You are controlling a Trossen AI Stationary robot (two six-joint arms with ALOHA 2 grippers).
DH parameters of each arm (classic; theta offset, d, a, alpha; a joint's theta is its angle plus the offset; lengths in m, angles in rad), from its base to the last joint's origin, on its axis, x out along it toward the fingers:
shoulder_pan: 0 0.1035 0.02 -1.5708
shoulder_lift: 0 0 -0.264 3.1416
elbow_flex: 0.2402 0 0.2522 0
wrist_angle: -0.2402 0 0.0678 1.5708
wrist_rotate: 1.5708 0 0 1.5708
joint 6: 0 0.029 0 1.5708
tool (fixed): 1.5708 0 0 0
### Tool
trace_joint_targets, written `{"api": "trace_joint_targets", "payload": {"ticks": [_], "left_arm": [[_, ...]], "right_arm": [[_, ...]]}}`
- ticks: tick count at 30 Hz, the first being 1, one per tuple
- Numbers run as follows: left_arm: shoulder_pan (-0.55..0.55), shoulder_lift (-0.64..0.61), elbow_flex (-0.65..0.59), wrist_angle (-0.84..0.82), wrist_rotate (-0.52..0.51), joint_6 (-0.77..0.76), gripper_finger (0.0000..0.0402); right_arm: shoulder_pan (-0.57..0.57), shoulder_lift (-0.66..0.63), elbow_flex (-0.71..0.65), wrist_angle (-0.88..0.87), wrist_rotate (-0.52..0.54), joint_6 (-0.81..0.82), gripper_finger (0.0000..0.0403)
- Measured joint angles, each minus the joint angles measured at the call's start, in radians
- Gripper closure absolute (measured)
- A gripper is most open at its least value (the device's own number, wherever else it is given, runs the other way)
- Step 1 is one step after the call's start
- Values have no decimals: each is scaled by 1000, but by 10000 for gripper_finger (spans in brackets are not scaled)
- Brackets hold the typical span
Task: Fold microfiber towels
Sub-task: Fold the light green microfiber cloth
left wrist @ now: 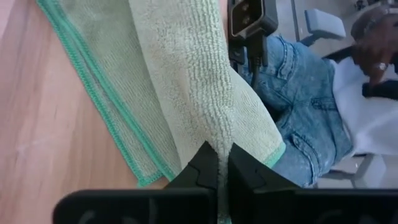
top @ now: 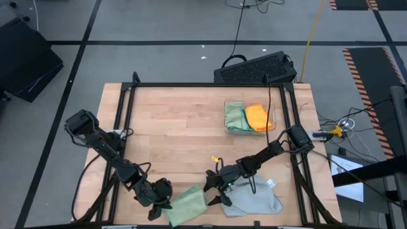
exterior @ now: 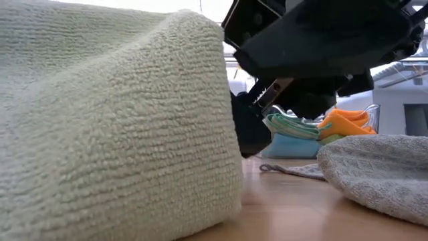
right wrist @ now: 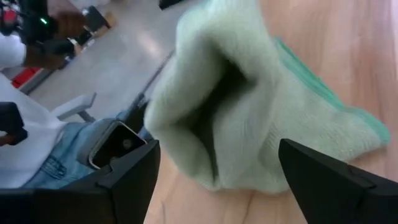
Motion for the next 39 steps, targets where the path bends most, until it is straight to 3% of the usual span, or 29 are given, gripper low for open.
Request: {"api": "trace_joint_targets", "payload": {"ticks": [5,12,20,24,28,34,36,39], "left_arm": [[0,0,0,1,-17,-57,374],[1,0,0,1,-19,-158,394],[1,0,0,11,-19,-179,373],[2,0,0,24,-26,-158,389],[2,0,0,23,-33,-147,392],[2,0,0,20,-53,-114,338],[2,0,0,20,-65,-90,321],[0,0,0,18,-74,-39,298]], "right_arm": [[16,-1,5,72,102,-10,71],[56,31,69,52,135,-29,73],[53,48,77,2,135,8,97],[53,47,77,9,156,13,144],[51,47,77,2,160,19,227],[50,47,77,-5,149,-10,372],[45,47,77,5,126,-25,391],[28,44,77,25,57,-25,388]]}}
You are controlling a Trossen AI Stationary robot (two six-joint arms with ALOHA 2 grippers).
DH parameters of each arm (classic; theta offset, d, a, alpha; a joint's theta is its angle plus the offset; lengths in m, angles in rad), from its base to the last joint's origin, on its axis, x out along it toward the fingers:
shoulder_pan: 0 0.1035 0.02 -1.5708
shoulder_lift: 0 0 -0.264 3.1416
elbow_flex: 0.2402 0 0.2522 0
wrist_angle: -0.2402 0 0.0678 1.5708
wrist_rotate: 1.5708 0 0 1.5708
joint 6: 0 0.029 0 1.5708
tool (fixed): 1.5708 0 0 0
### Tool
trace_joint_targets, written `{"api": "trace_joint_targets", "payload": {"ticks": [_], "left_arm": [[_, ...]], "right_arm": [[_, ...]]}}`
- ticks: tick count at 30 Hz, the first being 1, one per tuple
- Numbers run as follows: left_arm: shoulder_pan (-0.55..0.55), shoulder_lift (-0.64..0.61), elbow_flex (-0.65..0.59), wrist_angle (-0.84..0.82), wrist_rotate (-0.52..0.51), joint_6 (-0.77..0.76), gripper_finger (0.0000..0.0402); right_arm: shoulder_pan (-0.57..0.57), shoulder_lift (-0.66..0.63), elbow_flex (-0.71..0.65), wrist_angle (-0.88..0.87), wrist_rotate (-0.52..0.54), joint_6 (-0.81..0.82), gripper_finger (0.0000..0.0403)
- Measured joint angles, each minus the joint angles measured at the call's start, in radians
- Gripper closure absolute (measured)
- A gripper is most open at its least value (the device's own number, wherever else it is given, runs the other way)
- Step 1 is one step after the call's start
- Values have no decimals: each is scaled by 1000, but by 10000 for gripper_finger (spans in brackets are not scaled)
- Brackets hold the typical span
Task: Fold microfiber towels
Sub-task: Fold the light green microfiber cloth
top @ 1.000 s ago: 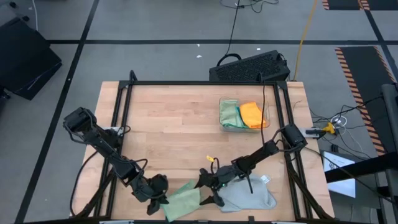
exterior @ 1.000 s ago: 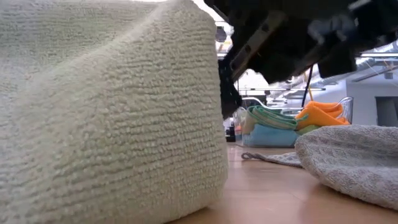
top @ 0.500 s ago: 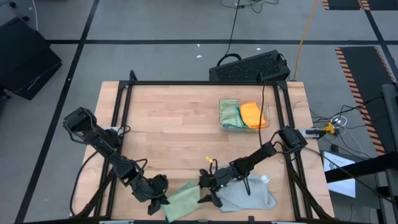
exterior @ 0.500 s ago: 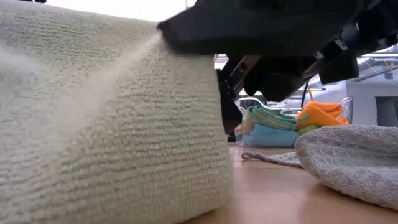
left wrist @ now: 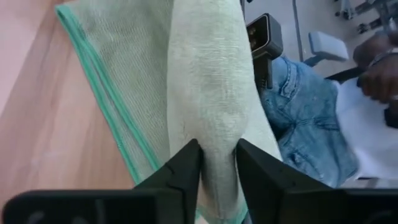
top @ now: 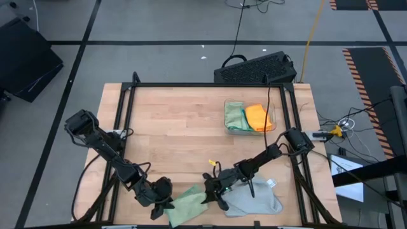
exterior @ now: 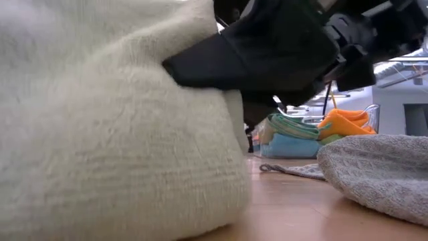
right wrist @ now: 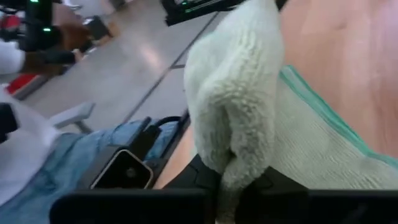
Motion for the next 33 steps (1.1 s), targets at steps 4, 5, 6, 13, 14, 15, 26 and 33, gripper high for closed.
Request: {"api": "trace_joint_targets", "payload": {"ticks": [4,5,6,13,14,15,26,33], "left_arm": [[0,0,0,-4,-25,63,266],[-1,0,0,-11,-38,72,258],[-1,0,0,-20,-55,79,251],[-11,-109,0,-226,-242,79,214],[-14,-134,0,-237,-273,79,211],[-17,-156,0,-238,-305,84,208],[62,-85,-1,-98,-393,-18,160],[89,65,0,89,-187,-87,164]], "right_arm": [[-29,-8,-1,14,-59,9,397],[-37,-8,-1,12,-71,19,397],[-45,-8,-1,8,-90,28,396],[-99,-34,-2,-51,-196,80,398],[-102,-39,-2,-79,-192,91,398],[-104,-39,-2,-103,-192,98,398],[-77,-20,17,-159,-48,76,388],[-83,-20,38,-162,0,21,373]]}}
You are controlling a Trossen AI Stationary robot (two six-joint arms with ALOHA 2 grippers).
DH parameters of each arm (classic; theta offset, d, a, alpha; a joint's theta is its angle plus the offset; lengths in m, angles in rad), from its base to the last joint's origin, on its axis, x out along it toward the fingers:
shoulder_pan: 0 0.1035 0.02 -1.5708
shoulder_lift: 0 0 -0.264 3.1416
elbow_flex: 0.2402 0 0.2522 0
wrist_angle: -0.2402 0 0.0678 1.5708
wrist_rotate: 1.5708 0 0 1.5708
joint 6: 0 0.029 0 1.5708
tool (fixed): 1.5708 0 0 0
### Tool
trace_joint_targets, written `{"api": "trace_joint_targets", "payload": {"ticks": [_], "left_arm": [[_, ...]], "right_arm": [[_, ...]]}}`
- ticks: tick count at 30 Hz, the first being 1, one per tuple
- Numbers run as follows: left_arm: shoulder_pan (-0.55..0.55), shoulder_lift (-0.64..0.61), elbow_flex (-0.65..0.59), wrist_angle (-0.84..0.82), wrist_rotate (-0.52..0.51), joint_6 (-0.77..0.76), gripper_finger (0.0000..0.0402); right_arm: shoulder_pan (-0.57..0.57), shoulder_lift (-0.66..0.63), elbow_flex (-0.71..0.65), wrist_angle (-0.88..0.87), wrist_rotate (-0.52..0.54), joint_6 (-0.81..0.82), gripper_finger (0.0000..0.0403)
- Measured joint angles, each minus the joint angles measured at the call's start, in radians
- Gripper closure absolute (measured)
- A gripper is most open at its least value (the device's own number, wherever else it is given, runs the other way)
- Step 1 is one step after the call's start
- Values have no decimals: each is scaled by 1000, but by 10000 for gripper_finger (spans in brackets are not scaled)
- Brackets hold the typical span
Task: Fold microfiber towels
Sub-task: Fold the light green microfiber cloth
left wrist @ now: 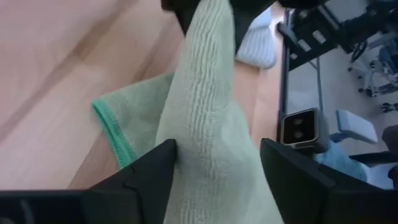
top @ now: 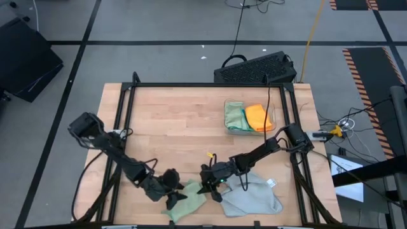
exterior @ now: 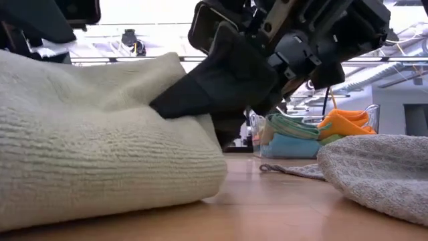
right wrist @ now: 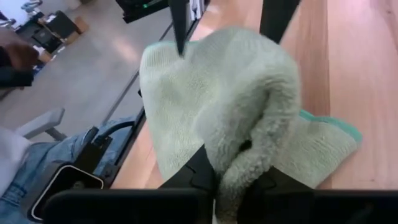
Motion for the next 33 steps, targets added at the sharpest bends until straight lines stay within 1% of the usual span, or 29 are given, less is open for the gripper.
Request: {"api": "trace_joint_targets", "payload": {"ticks": [3,5,9,10,11,14,17,20,23,25,29,31,33], "left_arm": [[3,23,0,29,29,-1,206],[2,24,0,36,33,2,250],[2,24,0,55,79,11,361],[1,24,1,52,92,5,380],[0,24,1,43,95,-4,387],[-11,24,1,-14,112,-40,382],[-23,24,1,-59,137,-105,388],[-31,24,1,-58,142,-147,394],[-26,24,1,-64,132,-160,374],[-15,24,1,-63,127,-155,347],[4,24,1,-46,122,-127,293],[12,24,1,-37,135,-107,278],[17,24,1,-29,138,-92,271]], "right_arm": [[-8,0,0,-3,0,-2,359],[-13,0,0,-17,1,-2,344],[-20,-22,0,-56,-3,-7,301],[-22,-35,0,-73,-3,-16,288],[-22,-51,0,-96,-3,-29,275],[-23,-107,0,-196,13,-99,237],[-13,-171,0,-306,79,-187,207],[14,-206,0,-354,146,-287,192],[44,-203,0,-326,157,-357,190],[56,-193,0,-293,178,-360,193],[68,-186,-1,-293,278,-317,194],[70,-187,-1,-283,300,-270,187],[71,-187,-1,-255,308,-210,173]]}}
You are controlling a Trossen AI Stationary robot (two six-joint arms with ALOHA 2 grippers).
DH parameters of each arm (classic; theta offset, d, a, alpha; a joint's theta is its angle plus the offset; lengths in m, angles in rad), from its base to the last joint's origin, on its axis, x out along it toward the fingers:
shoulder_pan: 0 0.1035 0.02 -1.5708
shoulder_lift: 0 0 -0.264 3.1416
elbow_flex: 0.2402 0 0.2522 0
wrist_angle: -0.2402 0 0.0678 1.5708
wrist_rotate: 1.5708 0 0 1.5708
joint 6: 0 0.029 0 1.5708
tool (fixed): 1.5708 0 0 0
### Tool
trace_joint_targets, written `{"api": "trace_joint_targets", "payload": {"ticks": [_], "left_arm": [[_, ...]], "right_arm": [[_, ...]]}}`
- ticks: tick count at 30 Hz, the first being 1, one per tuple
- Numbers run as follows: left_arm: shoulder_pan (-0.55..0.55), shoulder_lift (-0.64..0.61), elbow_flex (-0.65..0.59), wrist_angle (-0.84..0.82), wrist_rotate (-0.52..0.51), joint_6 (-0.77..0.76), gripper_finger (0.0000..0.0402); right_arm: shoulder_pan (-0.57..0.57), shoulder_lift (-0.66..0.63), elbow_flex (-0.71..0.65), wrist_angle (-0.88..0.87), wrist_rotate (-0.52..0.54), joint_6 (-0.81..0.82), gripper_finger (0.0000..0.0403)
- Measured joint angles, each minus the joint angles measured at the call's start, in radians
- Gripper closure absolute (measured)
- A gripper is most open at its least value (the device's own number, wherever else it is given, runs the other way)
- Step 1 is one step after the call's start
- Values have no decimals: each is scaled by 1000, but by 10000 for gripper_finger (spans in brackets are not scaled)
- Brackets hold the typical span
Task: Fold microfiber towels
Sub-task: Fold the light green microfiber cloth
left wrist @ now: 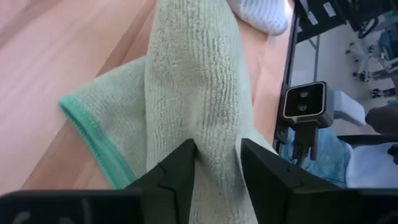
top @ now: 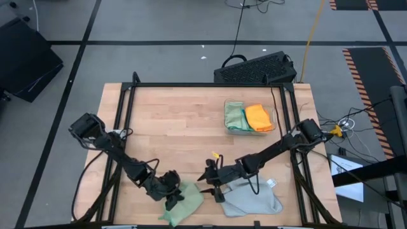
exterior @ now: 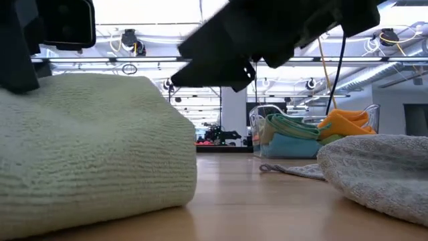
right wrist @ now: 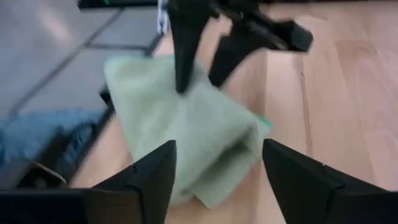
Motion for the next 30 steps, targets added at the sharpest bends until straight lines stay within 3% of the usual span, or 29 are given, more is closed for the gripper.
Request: {"api": "trace_joint_targets", "payload": {"ticks": [4,10,17,23,30], "left_arm": [[6,0,0,-4,-1,43,290],[11,0,0,10,-8,92,386],[11,0,0,32,-1,118,390],[2,0,0,74,-1,159,388],[-9,1,-2,93,6,189,393]], "right_arm": [[-29,29,0,94,-95,55,130],[-71,115,8,180,-184,90,81],[-75,254,152,172,-396,87,86],[-67,330,259,92,-448,47,134],[-67,383,293,85,-440,64,280]]}}
